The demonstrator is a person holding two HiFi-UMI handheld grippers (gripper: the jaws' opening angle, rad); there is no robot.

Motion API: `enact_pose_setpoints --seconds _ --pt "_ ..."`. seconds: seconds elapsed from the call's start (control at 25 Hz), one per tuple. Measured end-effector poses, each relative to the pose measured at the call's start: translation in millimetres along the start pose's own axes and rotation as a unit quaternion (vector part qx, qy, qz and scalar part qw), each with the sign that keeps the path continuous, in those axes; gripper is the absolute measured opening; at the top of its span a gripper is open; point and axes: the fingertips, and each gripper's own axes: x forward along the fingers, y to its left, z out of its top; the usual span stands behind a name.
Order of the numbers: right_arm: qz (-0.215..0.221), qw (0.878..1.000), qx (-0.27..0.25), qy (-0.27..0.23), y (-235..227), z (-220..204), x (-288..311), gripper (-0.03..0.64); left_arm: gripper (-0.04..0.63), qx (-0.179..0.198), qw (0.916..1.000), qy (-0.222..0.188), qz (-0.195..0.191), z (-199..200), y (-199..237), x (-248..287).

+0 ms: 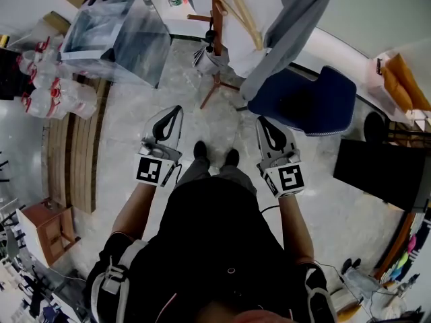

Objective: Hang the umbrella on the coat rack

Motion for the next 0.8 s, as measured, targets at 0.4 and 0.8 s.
enact_pose_setpoints --seconds 0.4,0.8 --pt "-0.009 1.0 -0.003 0.005 -1.3 -2.6 -1.5 0.002 -0.002 0.002 0.9997 0.019 0.014 -5.9 4.6 -22.8" --pt "-0.03 0.999 -0.02 0.015 -1.6 -4.4 -6.6 0.0 -0.002 0.002 0.9992 0.023 0.033 -10.8 11.2 -24.9"
